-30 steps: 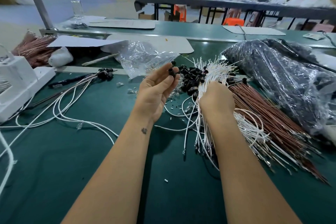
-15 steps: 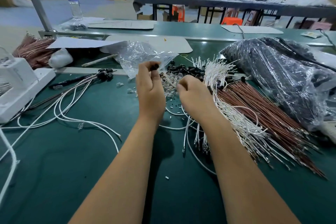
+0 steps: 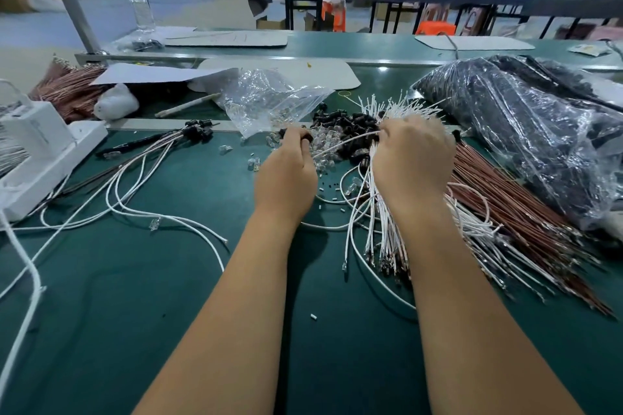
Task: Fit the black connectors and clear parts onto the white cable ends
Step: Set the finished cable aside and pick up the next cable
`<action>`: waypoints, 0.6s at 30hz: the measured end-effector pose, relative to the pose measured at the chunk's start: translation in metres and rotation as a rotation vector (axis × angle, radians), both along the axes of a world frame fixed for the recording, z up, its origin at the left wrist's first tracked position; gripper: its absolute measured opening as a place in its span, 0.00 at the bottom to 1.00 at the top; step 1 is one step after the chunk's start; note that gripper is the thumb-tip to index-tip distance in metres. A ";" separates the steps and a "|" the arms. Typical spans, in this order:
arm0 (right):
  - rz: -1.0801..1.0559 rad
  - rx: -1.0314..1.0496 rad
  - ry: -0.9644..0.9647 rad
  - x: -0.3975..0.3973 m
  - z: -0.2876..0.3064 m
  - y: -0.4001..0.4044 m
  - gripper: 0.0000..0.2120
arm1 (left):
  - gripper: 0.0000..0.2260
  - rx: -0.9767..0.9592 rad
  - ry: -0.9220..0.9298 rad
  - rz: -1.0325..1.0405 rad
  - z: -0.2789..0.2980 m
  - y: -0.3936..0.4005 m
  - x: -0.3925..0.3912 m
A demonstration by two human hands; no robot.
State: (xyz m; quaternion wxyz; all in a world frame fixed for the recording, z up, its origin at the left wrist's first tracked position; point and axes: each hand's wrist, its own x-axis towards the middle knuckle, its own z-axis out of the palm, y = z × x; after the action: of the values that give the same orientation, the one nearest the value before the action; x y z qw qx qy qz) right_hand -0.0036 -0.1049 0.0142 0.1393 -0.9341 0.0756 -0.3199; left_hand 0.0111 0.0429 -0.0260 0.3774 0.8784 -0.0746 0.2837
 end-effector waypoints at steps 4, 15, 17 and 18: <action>0.376 -0.115 -0.025 0.000 -0.003 0.024 0.17 | 0.09 -0.033 0.042 -0.024 0.002 -0.002 -0.001; 0.526 0.497 0.007 0.002 -0.018 0.037 0.03 | 0.07 -0.447 0.175 -0.078 0.002 0.009 0.010; 0.512 0.729 0.005 0.004 -0.018 0.030 0.05 | 0.07 -0.509 0.184 -0.087 0.003 0.010 0.010; 0.516 0.867 -0.001 0.004 -0.017 0.026 0.06 | 0.08 -0.538 0.183 -0.096 0.004 0.010 0.009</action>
State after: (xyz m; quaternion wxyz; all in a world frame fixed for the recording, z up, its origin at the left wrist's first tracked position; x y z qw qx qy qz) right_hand 0.0007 -0.0785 -0.0032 0.5890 -0.7784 -0.0320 -0.2148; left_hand 0.0205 0.0529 -0.0222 0.6152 0.7640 -0.0038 0.1944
